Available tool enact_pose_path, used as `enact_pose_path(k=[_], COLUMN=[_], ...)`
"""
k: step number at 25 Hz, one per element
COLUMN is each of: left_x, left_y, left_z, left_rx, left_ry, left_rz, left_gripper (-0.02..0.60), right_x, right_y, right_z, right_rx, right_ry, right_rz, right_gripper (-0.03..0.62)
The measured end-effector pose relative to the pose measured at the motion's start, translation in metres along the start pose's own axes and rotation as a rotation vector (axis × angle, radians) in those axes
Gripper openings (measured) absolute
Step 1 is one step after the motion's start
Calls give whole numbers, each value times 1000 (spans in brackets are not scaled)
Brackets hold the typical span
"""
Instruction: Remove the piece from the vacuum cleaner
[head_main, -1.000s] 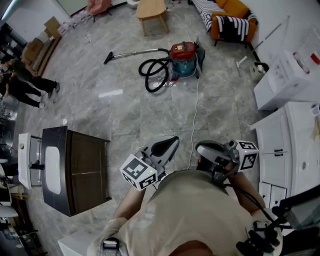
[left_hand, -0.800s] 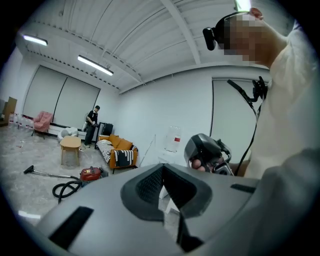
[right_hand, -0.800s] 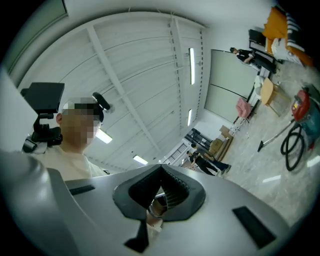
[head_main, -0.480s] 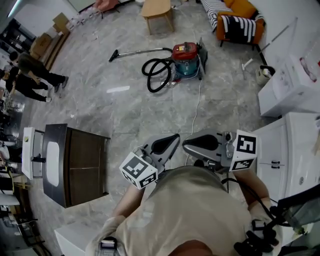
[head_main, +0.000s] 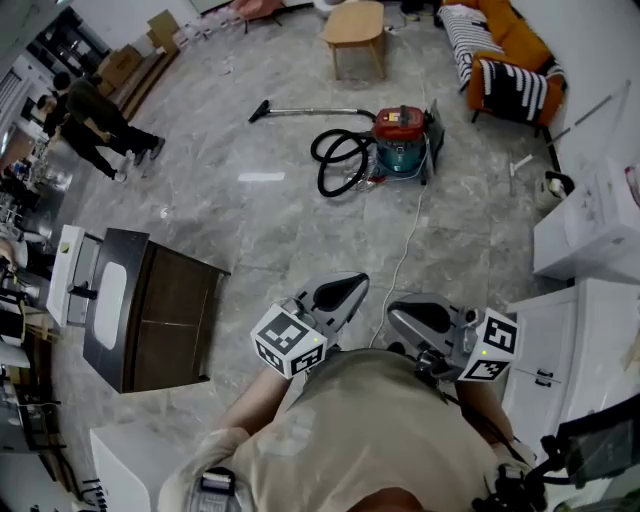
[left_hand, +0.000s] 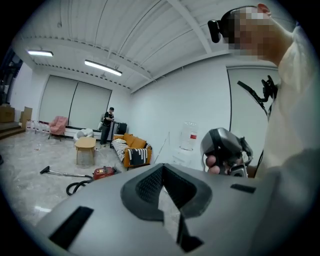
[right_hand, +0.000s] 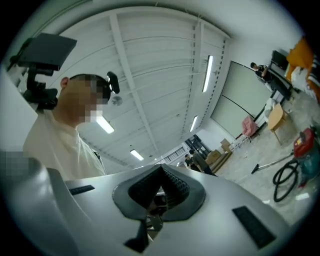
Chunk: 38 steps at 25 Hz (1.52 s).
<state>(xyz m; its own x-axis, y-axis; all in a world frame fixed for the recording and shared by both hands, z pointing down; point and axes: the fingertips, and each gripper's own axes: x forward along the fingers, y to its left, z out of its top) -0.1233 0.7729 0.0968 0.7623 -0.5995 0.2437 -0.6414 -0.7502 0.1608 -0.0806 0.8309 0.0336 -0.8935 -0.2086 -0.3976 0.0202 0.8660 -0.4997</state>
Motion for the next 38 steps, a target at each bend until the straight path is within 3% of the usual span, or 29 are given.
enact_pose_path(k=[8,14,21,26,38], left_x=[8,-6,11,12,-19], left_y=[-5,10,25,58,183], left_z=[2,-3,-4,0,19], left_rx=[23,8,-9,-24,-46], left_ry=[16,33,3,-33,-101], left_rz=[51,88,3,-40,-125], left_gripper=[3,3,3,3,3], right_x=[-16,-4,-1,19,134], right_y=[-14,-16,-36,-59,-115], right_z=[2,-2,1,-5,-18], right_rx=[122,149,113,112,56], right_ry=[-35,-19,-14,-17,42], right_rz=[31,52,-57,-131,-234], right_gripper=[3,3,3,3,3])
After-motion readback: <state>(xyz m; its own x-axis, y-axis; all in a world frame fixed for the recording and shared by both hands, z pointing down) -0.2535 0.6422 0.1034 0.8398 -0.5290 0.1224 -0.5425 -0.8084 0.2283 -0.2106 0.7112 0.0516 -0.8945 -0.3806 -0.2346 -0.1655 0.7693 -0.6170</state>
